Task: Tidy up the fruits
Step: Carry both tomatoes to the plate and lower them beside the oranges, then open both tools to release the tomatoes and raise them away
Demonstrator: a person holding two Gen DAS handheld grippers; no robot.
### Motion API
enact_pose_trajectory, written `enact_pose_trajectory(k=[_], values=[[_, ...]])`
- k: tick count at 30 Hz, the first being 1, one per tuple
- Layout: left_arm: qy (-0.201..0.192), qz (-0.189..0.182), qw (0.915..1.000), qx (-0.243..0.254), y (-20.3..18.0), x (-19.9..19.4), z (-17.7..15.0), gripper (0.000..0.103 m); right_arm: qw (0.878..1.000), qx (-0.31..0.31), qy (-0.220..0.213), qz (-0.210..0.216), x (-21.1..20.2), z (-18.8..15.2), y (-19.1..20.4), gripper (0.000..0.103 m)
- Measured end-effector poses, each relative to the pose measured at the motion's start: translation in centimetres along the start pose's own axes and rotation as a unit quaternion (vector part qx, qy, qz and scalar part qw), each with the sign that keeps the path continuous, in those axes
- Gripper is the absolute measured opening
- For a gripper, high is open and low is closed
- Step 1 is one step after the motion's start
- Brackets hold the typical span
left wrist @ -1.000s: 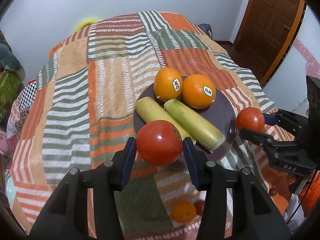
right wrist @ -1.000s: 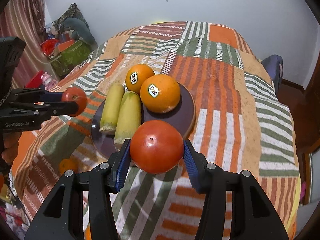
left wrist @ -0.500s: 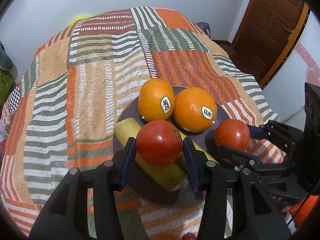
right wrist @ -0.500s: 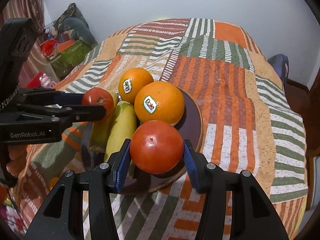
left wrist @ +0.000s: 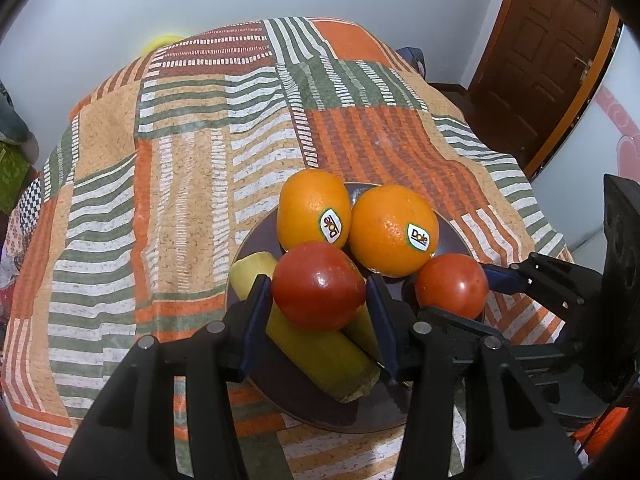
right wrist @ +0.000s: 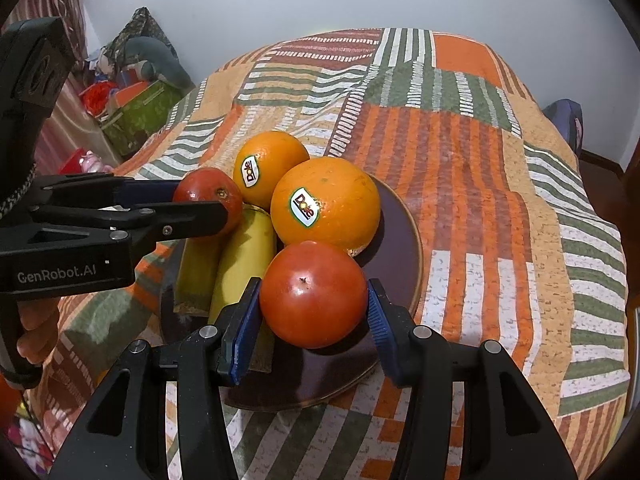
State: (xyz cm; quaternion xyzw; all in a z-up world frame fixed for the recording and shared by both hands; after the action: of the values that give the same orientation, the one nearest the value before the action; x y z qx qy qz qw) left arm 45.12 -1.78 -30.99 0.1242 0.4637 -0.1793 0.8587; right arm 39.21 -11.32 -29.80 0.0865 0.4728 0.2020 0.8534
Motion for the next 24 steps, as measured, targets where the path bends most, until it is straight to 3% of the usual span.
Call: enact_pose_trajectory(k=[8, 11, 24], values=[[0.009, 0.010, 0.9999, 0.005, 0.1, 0.1, -0.4, 0.059, 1.000, 0.012, 0.005, 0.003, 0.1, -0.1, -0.3, 0.051], [0.008, 0.004, 1.0000, -0.003, 0.1, -0.2, -0.5, 0.060, 1.000, 0.010, -0.005, -0.001, -0.4, 0.1, -0.3, 0.061], [-0.017, 0.029, 0.9994, -0.003, -0.2, -4.2, -0.8, 0.063, 0.999, -0.015, -0.032, -0.013, -3.4, 0.4, 0.5, 0.062]])
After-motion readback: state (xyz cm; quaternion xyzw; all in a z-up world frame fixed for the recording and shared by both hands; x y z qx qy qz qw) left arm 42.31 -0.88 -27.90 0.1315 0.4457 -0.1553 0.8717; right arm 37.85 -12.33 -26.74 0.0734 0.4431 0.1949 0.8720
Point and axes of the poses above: each gripper's, at about its wrist camera, not at the fingertips, and x roughly the way its jaws point, y to its left, z to its top, the point moved 10 cm from there along x, roughly the way its jaws point, and after that the axes turned 13 degrees about x, right-handed, at the moved point
